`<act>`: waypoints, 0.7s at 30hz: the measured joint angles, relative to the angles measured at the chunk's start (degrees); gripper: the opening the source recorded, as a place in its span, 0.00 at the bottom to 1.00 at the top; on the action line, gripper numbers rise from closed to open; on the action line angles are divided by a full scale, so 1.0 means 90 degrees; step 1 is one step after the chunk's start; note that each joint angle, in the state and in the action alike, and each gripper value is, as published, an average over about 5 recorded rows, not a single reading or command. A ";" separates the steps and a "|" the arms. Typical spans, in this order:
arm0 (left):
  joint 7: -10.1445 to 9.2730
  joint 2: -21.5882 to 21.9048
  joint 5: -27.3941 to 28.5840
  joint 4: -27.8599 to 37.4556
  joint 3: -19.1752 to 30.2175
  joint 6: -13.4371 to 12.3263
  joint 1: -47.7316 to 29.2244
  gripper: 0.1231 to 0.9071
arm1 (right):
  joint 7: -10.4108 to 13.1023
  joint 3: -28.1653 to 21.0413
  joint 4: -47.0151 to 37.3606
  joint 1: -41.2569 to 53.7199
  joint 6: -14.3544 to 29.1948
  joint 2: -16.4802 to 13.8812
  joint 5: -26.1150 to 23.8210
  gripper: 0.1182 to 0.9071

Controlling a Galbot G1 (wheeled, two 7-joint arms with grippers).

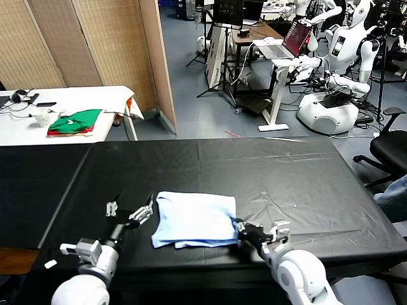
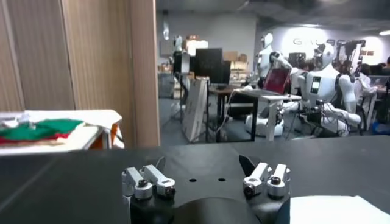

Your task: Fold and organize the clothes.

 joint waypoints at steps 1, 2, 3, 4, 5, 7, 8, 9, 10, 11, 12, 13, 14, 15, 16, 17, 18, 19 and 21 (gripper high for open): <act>-0.0012 0.0007 0.0003 0.0008 0.0008 -0.0011 0.0004 1.00 | -0.0010 0.0071 0.0040 -0.0028 0.0000 -0.0036 -0.0016 0.06; -0.0026 0.0021 0.0005 0.0009 0.0012 -0.0019 0.0014 1.00 | -0.0017 0.0132 0.0082 -0.0057 0.0000 -0.0064 -0.0035 0.08; -0.0039 0.0041 0.0002 0.0007 0.0014 -0.0030 0.0029 1.00 | -0.0020 0.0185 0.0123 -0.0087 0.0000 -0.0086 -0.0057 0.14; -0.0051 0.0066 -0.0004 0.0003 0.0013 -0.0060 0.0048 1.00 | -0.0021 0.0236 0.0170 -0.0122 0.0000 -0.0109 -0.0079 0.22; -0.0060 0.0098 -0.0009 0.0002 0.0009 -0.0115 0.0072 1.00 | -0.0021 0.0285 0.0222 -0.0161 0.0000 -0.0131 -0.0102 0.30; -0.0059 0.0158 -0.0023 0.0014 -0.0001 -0.0269 0.0116 1.00 | -0.0024 0.0375 0.0329 -0.0245 0.0000 -0.0175 -0.0148 0.51; -0.0057 0.0185 -0.0030 0.0030 -0.0005 -0.0353 0.0137 1.00 | -0.0030 0.0420 0.0391 -0.0294 0.0000 -0.0194 -0.0186 0.58; -0.0059 0.0207 -0.0037 0.0045 -0.0007 -0.0417 0.0155 1.00 | -0.0040 0.0462 0.0453 -0.0346 0.0000 -0.0208 -0.0238 0.66; -0.0068 0.0221 -0.0052 0.0057 -0.0006 -0.0444 0.0170 1.00 | -0.0056 0.0503 0.0519 -0.0400 0.0001 -0.0217 -0.0307 0.75; -0.0092 0.0233 -0.0076 0.0061 -0.0002 -0.0441 0.0185 1.00 | -0.0075 0.0543 0.0588 -0.0459 0.0001 -0.0223 -0.0388 0.82; -0.0135 0.0242 -0.0113 0.0056 0.0006 -0.0403 0.0202 1.00 | -0.0091 0.0582 0.0654 -0.0522 0.0001 -0.0226 -0.0476 0.87; -0.0183 0.0252 -0.0168 0.0043 0.0015 -0.0350 0.0222 1.00 | -0.0101 0.0618 0.0718 -0.0587 0.0001 -0.0228 -0.0568 0.93; -0.0232 0.0265 -0.0231 0.0025 0.0022 -0.0289 0.0243 1.00 | -0.0106 0.0655 0.0780 -0.0660 0.0016 -0.0234 -0.0663 0.96; -0.0275 0.0286 -0.0292 0.0000 0.0027 -0.0231 0.0273 1.00 | -0.0104 0.0694 0.0841 -0.0745 0.0073 -0.0246 -0.0761 0.98; -0.0305 0.0310 -0.0343 -0.0025 0.0027 -0.0190 0.0305 1.00 | -0.0097 0.0734 0.0908 -0.0840 0.0178 -0.0263 -0.0870 0.99; -0.0323 0.0336 -0.0381 -0.0051 0.0020 -0.0161 0.0340 1.00 | -0.0086 0.0777 0.0981 -0.0953 0.0344 -0.0285 -0.0995 1.00; -0.0338 0.0363 -0.0404 -0.0076 0.0008 -0.0146 0.0378 1.00 | -0.0073 0.0823 0.1059 -0.1080 0.0565 -0.0307 -0.1127 1.00; -0.0355 0.0387 -0.0416 -0.0099 -0.0006 -0.0143 0.0422 1.00 | -0.0055 0.0867 0.1145 -0.1223 0.0830 -0.0325 -0.1264 1.00; -0.0394 0.0415 -0.0426 -0.0132 -0.0041 -0.0152 0.0513 1.00 | 0.0010 0.0940 0.1328 -0.1538 0.1399 -0.0346 -0.1528 1.00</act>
